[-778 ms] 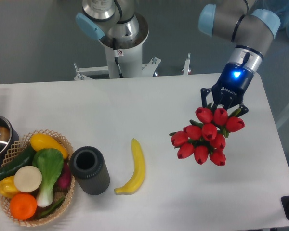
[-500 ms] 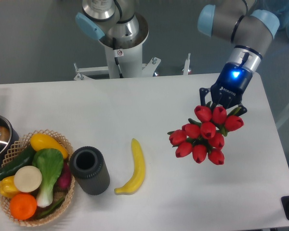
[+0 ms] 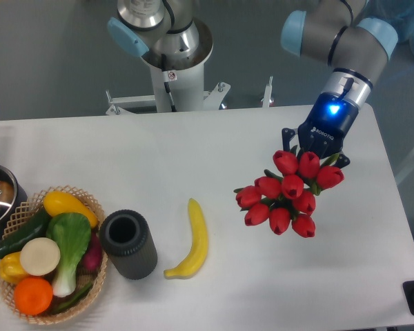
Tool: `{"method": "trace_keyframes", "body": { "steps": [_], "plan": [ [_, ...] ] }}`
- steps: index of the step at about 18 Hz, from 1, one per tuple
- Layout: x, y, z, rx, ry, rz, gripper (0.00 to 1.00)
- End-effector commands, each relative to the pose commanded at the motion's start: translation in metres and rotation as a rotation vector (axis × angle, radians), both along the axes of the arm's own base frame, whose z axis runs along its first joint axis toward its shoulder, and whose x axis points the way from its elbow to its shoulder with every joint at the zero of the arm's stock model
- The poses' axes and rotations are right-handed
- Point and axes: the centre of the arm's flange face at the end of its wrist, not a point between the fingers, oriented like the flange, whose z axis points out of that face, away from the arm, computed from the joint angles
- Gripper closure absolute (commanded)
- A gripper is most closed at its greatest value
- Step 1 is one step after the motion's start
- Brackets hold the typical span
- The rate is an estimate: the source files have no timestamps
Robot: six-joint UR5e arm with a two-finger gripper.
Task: Insert the flowers into the vase
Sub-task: 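Hold the red tulip bunch in the gripper and begin lifting it, then carry the tulips over the dark grey vase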
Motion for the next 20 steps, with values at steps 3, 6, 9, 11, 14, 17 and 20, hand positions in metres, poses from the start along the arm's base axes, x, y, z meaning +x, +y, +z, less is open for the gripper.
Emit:
{"method": "trace_keyframes", "body": {
  "steps": [3, 6, 9, 11, 14, 17, 20],
  "plan": [
    [0.016, 0.043, -0.004, 0.076, 0.000, -0.089, 0.76],
    [0.024, 0.063, 0.005, 0.118, 0.005, -0.131, 0.76],
    [0.032, 0.072, 0.011, 0.185, -0.017, -0.160, 0.76],
    [0.042, 0.083, 0.012, 0.237, -0.040, -0.194, 0.76],
    [0.062, 0.102, 0.019, 0.308, -0.068, -0.249, 0.76],
    [0.087, 0.115, 0.016, 0.392, -0.121, -0.300, 0.76],
    [0.104, 0.144, 0.022, 0.483, -0.128, -0.377, 0.76]
  ]
}}
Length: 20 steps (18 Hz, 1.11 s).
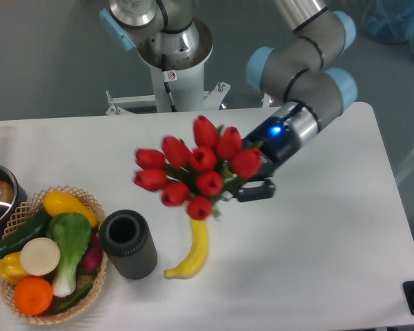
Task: Insert the flowers into the vase
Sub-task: 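Carry the tulips over the dark grey vase, then lower the tulip stems into the vase opening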
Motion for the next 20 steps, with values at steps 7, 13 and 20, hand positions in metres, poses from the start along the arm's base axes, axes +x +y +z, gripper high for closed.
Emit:
{"method": "trace_keyframes", "body": {
  "steps": [7, 13, 20],
  "plan": [
    [0.052, 0.041, -0.005, 0.012, -0.013, -0.108, 0.76],
    [0.077, 0.051, -0.019, -0.005, -0.041, -0.146, 0.76],
    [0.087, 0.046, -0.045, 0.006, -0.076, -0.147, 0.76]
  ]
}}
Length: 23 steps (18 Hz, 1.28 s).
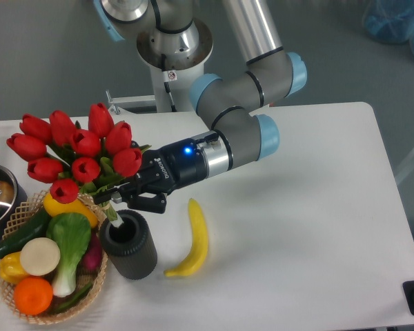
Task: Insert the flowers into the vase
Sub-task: 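Lower the tulip stems into the vase opening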
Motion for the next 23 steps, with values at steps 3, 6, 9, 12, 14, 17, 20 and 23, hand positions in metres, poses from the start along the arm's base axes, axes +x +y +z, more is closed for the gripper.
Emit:
{"method": "trace_keyframes", "body": {
  "steps": [3, 6, 9, 12, 14, 17, 20, 23],
  "plan": [
    [-0.003, 0.001, -0.010, 0.008, 0.007, 0.007, 0.76],
    [-0.007, 0.000, -0.010, 0.012, 0.013, 0.014, 0.76],
    [-0.009, 0.001, -0.019, 0.005, 0.003, 0.015, 0.76],
    [-0.011, 0.003, -0.032, 0.004, 0.002, 0.019, 0.76],
    [-0.013, 0.004, -0.045, -0.007, -0.010, 0.021, 0.75],
    [-0.014, 0.003, -0.054, -0.002, -0.003, 0.029, 0.74],
    [-0.015, 0.000, -0.063, -0.006, -0.008, 0.036, 0.73],
    [-0.015, -0.002, -0.069, 0.004, 0.005, 0.045, 0.69]
  ]
}}
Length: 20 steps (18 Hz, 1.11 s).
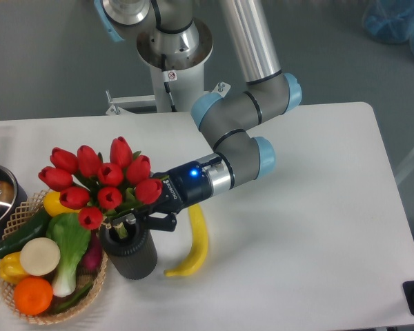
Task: Insert the flowers into the vase
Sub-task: 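Lower the tulip stems into the vase opening, then push the tulip stems deeper into the vase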
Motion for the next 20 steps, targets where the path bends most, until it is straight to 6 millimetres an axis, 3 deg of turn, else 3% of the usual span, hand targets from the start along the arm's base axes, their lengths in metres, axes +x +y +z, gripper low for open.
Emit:
{"method": "trace_keyframes", "body": {
  "steps": [2, 9, 12, 15, 20],
  "plan": [
    [0.002, -0.003, -0.004, 0.000, 0.000, 0.003, 0.63],
    [0.005, -0.013, -0.016, -0.007, -0.005, 0.019, 0.57],
    [0.009, -0.016, -0.021, -0.009, -0.004, 0.023, 0.49],
    [0.010, -0.017, -0.023, -0.013, -0.006, 0.023, 0.42],
    [0.013, -0.017, -0.017, -0.012, 0.004, 0.020, 0.40]
  ]
}}
